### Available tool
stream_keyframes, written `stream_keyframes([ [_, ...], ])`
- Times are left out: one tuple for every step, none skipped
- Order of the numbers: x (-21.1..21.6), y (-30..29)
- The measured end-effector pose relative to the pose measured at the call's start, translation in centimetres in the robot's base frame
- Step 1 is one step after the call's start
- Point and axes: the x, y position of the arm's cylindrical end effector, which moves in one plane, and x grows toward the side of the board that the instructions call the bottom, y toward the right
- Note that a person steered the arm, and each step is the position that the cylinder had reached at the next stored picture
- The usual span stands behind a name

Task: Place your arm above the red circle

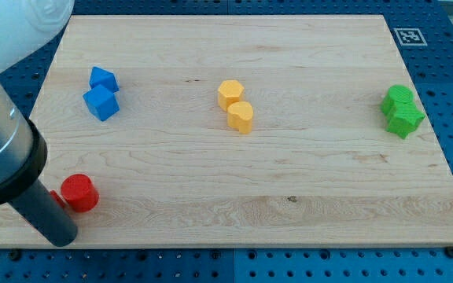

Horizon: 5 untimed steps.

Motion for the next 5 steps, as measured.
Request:
stream_keyframes([
  [0.0,6.0],
  [-0.9,9.4],
  [-6.0,9.9],
  [-8.2,10.0],
  [-9.0,8.2],
])
